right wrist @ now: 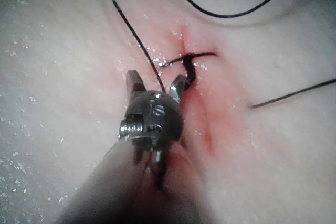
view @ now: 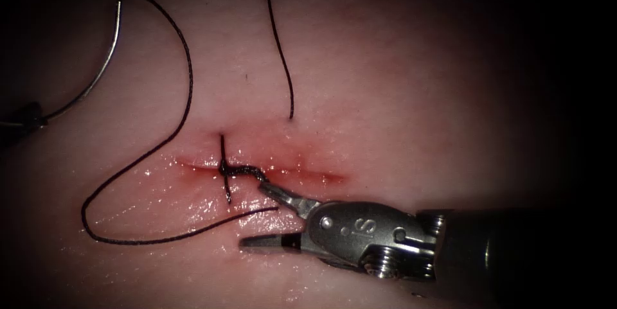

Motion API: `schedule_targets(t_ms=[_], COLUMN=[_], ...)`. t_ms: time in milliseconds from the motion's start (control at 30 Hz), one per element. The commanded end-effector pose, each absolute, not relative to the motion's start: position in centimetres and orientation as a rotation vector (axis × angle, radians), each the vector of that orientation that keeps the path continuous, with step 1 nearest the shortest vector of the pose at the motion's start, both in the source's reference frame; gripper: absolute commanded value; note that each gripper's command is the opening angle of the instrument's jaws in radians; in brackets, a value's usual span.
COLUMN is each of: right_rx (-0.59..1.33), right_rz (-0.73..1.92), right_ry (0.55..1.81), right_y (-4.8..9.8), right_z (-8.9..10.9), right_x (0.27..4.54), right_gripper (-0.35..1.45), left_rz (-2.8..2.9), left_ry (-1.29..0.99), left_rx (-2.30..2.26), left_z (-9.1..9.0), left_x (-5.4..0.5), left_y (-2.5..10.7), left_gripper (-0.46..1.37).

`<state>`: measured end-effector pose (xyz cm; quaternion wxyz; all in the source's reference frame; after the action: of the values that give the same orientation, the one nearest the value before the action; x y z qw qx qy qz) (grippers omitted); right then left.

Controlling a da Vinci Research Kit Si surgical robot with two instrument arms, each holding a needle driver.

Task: Wound Closure
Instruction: Pull the suture through the cut until a short length is left

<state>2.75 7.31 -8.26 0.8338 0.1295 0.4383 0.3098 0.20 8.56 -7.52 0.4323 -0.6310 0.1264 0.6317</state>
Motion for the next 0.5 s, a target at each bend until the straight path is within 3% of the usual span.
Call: schedule_targets(t_ms=[33,67,100,133,500], right_rx=[0.274,0.277,0.275,0.271,0.282], right_rz=[0.647,0.645,0.646,0.633,0.584], right_ry=[0.925,0.923,0.922,0.913,0.889], right_y=[7.31,7.31,7.31,7.29,7.17], right_z=[-8.26,-8.26,-8.26,-8.27,-8.38], right_x=[2.74,2.73,2.73,2.71,2.72], right_gripper=[0.49,0.22,0.14,-0.35,-0.35], left_rz=[1.575,1.575,1.575,1.575,1.575], left_ry=[0.313,0.313,0.313,0.313,0.313], left_rx=[-1.575,-1.575,-1.575,-1.574,-1.574], left_z=[-7.52,-7.52,-7.52,-7.52,-7.53], left_x=[0.2,0.2,0.2,0.2,0.2], left_y=[8.56,8.56,8.56,8.56,8.56], left_gripper=[-0.35,-0.35,-0.35,-0.35,-0.35])
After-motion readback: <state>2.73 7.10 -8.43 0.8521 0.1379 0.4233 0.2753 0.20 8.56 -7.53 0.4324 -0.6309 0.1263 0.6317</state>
